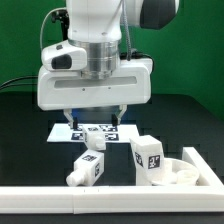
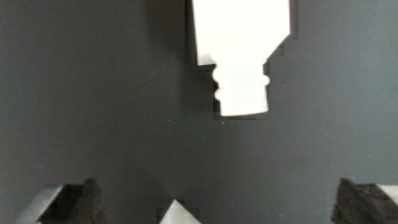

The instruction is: Assemble stool

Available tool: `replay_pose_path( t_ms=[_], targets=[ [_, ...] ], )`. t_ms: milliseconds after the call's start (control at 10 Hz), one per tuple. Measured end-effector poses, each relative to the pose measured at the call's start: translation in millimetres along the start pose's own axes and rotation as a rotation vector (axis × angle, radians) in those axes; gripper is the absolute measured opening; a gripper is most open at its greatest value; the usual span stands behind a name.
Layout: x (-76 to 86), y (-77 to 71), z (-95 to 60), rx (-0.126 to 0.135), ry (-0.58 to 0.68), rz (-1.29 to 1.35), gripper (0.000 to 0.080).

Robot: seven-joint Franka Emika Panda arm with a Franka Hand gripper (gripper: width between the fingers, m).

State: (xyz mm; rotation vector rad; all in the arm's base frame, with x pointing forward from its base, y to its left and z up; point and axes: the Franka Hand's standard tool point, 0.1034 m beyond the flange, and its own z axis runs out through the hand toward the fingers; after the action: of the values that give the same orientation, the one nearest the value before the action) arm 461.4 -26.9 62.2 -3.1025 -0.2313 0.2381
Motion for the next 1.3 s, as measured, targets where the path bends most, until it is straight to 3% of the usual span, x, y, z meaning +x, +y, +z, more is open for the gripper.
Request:
replay_pose_path(
  t_ms=[300, 400, 900, 1100, 1300],
  targets=[
    [-35.1, -8.4, 32.4, -0.016, -0.009, 0.006, 0.0649],
    [-40.6, -7.5, 36.6, -0.015, -0.023, 0.01, 0.0649],
    [-38.5, -7.0, 35.8, -0.017, -0.019, 0.01, 0.0649],
    [-54.9, -10.8, 52.2, -0.038, -0.018, 0.0, 0.0649],
    [-56.1, -10.3, 57.1, -0.043, -0.029, -0.003, 0.0649]
  ],
)
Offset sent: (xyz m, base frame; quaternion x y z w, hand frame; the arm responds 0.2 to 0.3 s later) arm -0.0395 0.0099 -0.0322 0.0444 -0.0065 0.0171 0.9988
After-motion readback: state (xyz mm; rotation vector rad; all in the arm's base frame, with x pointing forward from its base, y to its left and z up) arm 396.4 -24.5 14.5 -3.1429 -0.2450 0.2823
